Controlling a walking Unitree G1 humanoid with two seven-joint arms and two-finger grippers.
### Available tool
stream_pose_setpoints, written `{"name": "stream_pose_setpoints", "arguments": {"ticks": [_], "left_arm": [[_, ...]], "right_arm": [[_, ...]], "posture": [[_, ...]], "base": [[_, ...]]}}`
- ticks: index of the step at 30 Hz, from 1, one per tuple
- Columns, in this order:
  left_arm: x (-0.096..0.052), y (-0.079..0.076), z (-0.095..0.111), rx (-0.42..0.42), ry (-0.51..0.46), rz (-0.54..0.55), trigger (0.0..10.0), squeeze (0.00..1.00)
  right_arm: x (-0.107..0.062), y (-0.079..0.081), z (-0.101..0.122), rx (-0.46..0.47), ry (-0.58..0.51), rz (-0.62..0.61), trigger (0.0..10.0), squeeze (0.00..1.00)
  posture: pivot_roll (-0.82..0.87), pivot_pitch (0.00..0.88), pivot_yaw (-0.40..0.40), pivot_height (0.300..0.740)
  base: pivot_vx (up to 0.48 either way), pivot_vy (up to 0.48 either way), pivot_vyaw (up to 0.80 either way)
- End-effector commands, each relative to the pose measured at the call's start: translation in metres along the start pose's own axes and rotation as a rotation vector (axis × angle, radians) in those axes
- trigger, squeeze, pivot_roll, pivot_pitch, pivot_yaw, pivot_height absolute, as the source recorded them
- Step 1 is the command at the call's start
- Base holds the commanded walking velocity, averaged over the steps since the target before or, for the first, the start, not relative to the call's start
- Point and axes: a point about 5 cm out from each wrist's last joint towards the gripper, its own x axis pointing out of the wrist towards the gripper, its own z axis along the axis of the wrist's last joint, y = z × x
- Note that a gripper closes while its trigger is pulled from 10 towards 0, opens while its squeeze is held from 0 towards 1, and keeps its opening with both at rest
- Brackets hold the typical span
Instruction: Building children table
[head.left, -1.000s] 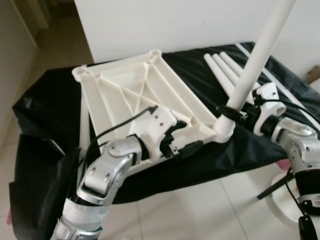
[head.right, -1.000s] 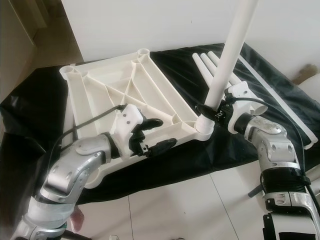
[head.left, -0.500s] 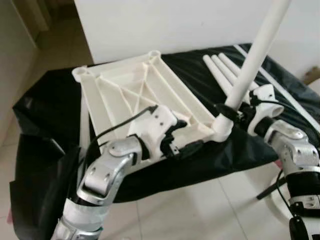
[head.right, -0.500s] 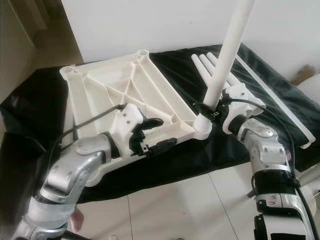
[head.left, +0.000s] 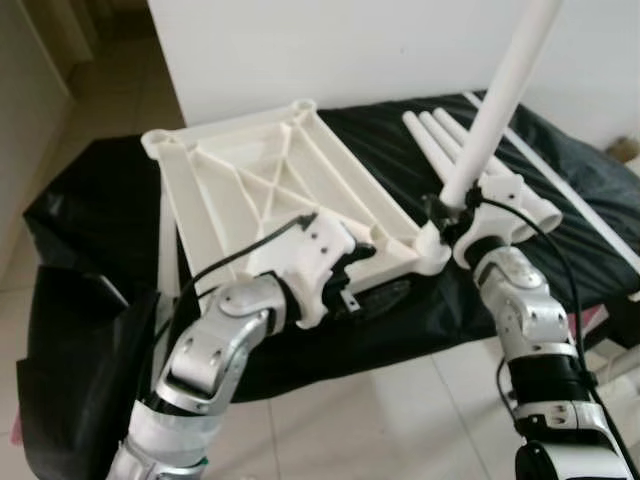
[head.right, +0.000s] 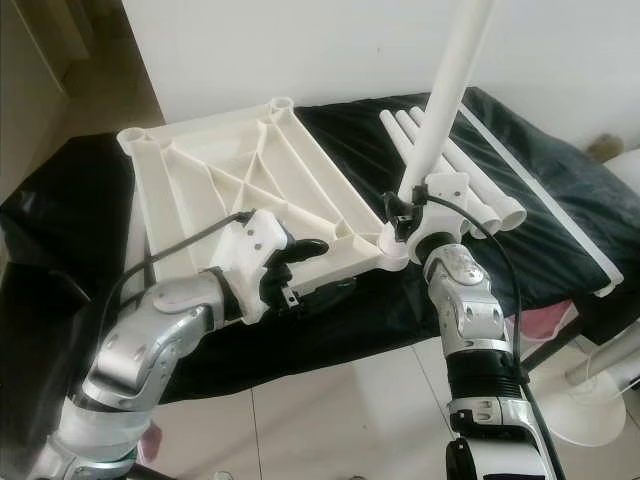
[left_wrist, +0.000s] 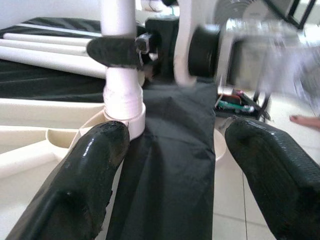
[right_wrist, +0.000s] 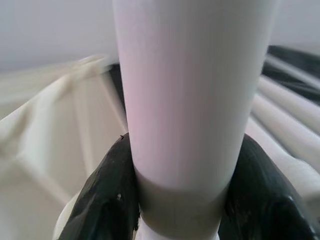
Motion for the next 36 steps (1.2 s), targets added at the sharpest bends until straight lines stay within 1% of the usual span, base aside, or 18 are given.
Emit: {"name": "stream_pose_setpoints", "arguments": {"ticks": [1, 3, 4, 5, 7, 8, 9, 10, 13, 16, 21, 29, 30, 31, 32, 33, 34, 36], "left_arm": [[0.000, 0.001, 0.002, -0.005, -0.011, 0.077, 10.0, 0.00], [0.000, 0.001, 0.002, -0.006, -0.011, 0.078, 10.0, 0.00], [0.001, 0.001, 0.002, -0.007, -0.012, 0.078, 10.0, 0.00], [0.001, 0.001, 0.002, -0.007, -0.012, 0.078, 10.0, 0.00], [0.001, 0.000, 0.002, -0.006, -0.015, 0.078, 10.0, 0.00], [0.001, 0.000, 0.002, -0.008, -0.017, 0.080, 10.0, 0.00], [0.001, 0.000, 0.002, -0.008, -0.017, 0.080, 10.0, 0.00], [0.001, 0.000, 0.002, -0.009, -0.020, 0.083, 10.0, 0.00], [0.001, 0.000, 0.002, -0.009, -0.022, 0.083, 10.0, 0.00], [0.003, 0.000, 0.003, -0.009, -0.025, 0.081, 10.0, 0.00], [0.004, -0.001, 0.003, -0.009, -0.029, 0.078, 10.0, 0.00], [0.005, -0.002, 0.003, -0.012, -0.034, 0.075, 10.0, 0.00], [0.005, -0.002, 0.003, -0.011, -0.035, 0.075, 10.0, 0.00], [0.005, -0.002, 0.004, -0.011, -0.035, 0.076, 10.0, 0.00], [0.005, -0.001, 0.004, -0.011, -0.035, 0.076, 10.0, 0.00], [0.005, -0.002, 0.004, -0.011, -0.035, 0.076, 10.0, 0.00], [0.005, -0.002, 0.004, -0.011, -0.035, 0.076, 10.0, 0.00], [0.005, -0.002, 0.004, -0.012, -0.035, 0.076, 10.0, 0.00]], "right_arm": [[-0.007, 0.003, -0.017, 0.031, 0.058, -0.169, 10.0, 0.00], [-0.008, 0.004, -0.017, 0.029, 0.048, -0.193, 10.0, 0.00], [-0.008, 0.007, -0.017, 0.030, 0.043, -0.227, 10.0, 0.00], [-0.008, 0.007, -0.017, 0.030, 0.043, -0.227, 10.0, 0.00], [-0.009, 0.011, -0.015, 0.029, 0.027, -0.282, 10.0, 0.00], [-0.010, 0.012, -0.015, 0.044, 0.023, -0.296, 10.0, 0.00], [-0.010, 0.012, -0.015, 0.044, 0.023, -0.296, 10.0, 0.00], [-0.011, 0.013, -0.016, 0.072, 0.025, -0.307, 10.0, 0.00], [-0.011, 0.016, -0.017, 0.094, 0.034, -0.330, 10.0, 0.00], [-0.010, 0.018, -0.015, 0.088, 0.026, -0.347, 10.0, 0.00], [-0.006, 0.014, -0.012, 0.109, 0.030, -0.383, 10.0, 0.00], [-0.002, 0.010, -0.008, 0.131, 0.024, -0.402, 10.0, 0.00], [-0.001, 0.010, -0.008, 0.145, 0.029, -0.402, 10.0, 0.05], [-0.001, 0.010, -0.008, 0.152, 0.026, -0.399, 10.0, 0.47], [-0.001, 0.009, -0.007, 0.156, 0.023, -0.397, 10.0, 0.47], [-0.001, 0.010, -0.006, 0.162, 0.012, -0.379, 10.0, 1.00], [-0.001, 0.011, -0.004, 0.172, -0.001, -0.352, 10.0, 1.00], [-0.001, 0.009, -0.002, 0.165, -0.016, -0.348, 10.0, 1.00]], "posture": [[-0.01, 0.063, -0.020, 0.740], [-0.01, 0.063, -0.022, 0.740], [0.00, 0.056, -0.029, 0.740], [0.00, 0.056, -0.029, 0.740], [0.00, 0.056, -0.029, 0.740], [0.00, 0.051, -0.030, 0.740], [0.00, 0.051, -0.030, 0.740], [0.00, 0.042, -0.033, 0.740], [-0.01, 0.038, -0.033, 0.740], [-0.01, 0.035, -0.033, 0.740], [-0.01, 0.030, -0.034, 0.740], [-0.01, 0.023, -0.035, 0.740], [-0.01, 0.023, -0.035, 0.740], [0.00, 0.021, -0.035, 0.740], [0.00, 0.021, -0.035, 0.740], [0.00, 0.022, -0.034, 0.740], [0.00, 0.022, -0.034, 0.740], [0.00, 0.024, -0.034, 0.740]], "base": [[0.000, 0.000, 0.00], [0.000, 0.000, 0.00], [0.000, 0.000, 0.00], [0.000, 0.000, 0.00], [0.000, 0.000, 0.00], [0.000, 0.000, 0.00], [0.000, 0.000, 0.00], [0.000, 0.000, 0.00], [0.000, 0.000, 0.00], [0.000, 0.000, 0.00], [0.000, 0.000, 0.00], [0.000, 0.000, 0.00], [0.000, 0.000, 0.00], [0.000, 0.000, 0.00], [0.000, 0.000, 0.00], [0.000, 0.000, 0.00], [0.000, 0.000, 0.00], [0.000, 0.000, 0.00]]}}
